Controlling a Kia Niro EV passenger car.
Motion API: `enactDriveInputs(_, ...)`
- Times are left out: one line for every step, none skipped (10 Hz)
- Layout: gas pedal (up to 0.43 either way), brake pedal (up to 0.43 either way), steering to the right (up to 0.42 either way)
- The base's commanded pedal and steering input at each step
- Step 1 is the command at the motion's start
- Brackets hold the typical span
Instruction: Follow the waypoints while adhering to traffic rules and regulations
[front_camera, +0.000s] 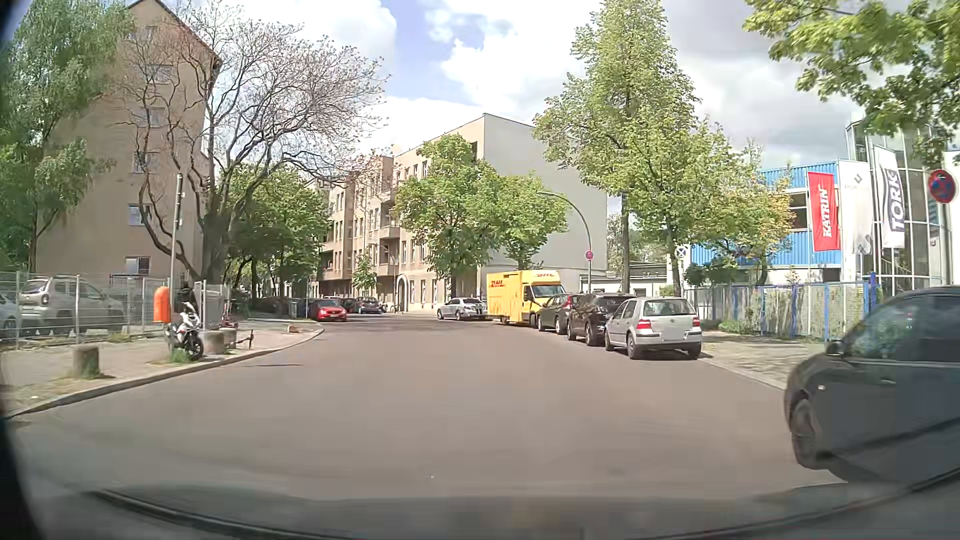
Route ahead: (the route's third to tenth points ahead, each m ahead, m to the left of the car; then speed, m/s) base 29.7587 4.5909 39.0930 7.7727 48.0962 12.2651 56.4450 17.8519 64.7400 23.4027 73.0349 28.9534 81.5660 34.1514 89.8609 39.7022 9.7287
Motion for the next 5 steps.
enactDriveInputs(0.028, 0.018, -0.008)
enactDriveInputs(0.000, 0.018, -0.007)
enactDriveInputs(0.000, 0.018, -0.007)
enactDriveInputs(0.000, 0.018, -0.007)
enactDriveInputs(0.000, 0.018, -0.007)
